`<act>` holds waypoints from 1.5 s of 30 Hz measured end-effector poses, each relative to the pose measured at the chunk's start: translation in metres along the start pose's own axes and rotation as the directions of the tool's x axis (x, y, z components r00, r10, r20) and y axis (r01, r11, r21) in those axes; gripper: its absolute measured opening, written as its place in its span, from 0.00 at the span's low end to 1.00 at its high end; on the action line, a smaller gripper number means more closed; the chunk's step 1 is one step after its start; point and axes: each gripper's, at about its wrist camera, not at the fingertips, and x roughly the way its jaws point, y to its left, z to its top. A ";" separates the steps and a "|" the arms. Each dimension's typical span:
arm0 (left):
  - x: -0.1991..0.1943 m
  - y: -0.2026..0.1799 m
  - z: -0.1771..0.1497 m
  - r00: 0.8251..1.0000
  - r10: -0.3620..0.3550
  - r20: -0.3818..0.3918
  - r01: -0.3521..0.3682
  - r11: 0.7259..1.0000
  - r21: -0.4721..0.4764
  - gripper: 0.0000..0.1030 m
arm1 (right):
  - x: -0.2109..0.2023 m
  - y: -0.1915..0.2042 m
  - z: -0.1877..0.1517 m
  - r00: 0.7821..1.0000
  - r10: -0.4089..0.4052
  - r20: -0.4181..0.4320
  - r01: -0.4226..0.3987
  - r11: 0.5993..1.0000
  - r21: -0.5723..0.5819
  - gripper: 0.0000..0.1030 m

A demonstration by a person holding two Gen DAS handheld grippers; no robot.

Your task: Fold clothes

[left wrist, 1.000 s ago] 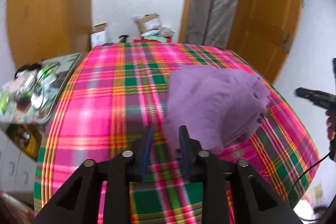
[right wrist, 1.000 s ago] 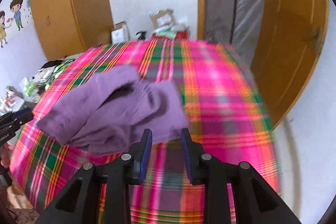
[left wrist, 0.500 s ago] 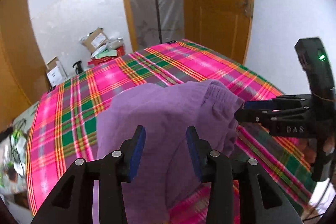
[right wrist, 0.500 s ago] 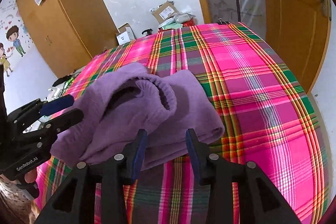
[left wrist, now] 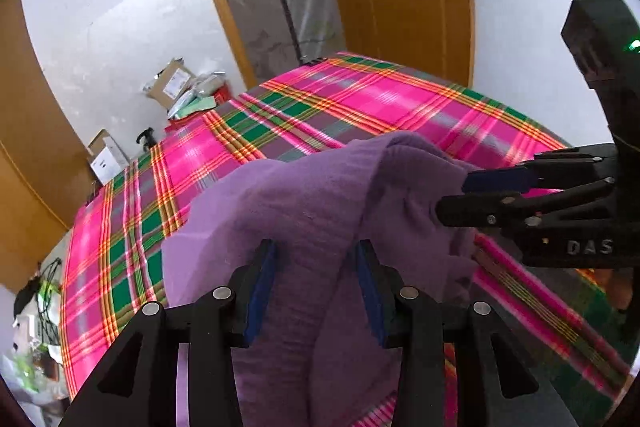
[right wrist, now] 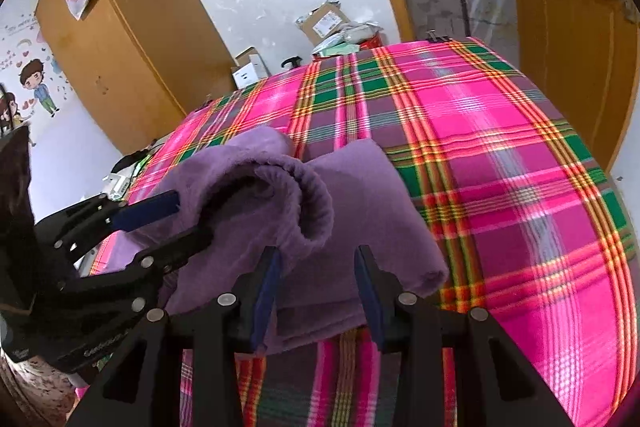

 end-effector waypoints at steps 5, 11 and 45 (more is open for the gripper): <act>0.005 0.015 0.002 1.000 -0.008 -0.010 0.007 0.999 -0.043 0.43 | 0.001 0.004 0.009 0.999 0.041 0.024 -0.041 0.999 0.015 0.38; 0.007 0.045 0.003 1.000 -0.023 0.013 0.025 0.988 -0.152 0.34 | 0.004 0.016 0.016 0.997 0.065 0.040 -0.065 0.998 -0.011 0.21; -0.026 0.136 -0.013 0.991 0.054 0.123 0.005 0.899 -0.439 0.09 | -0.009 0.079 0.003 0.992 0.111 0.064 -0.096 0.973 -0.209 0.20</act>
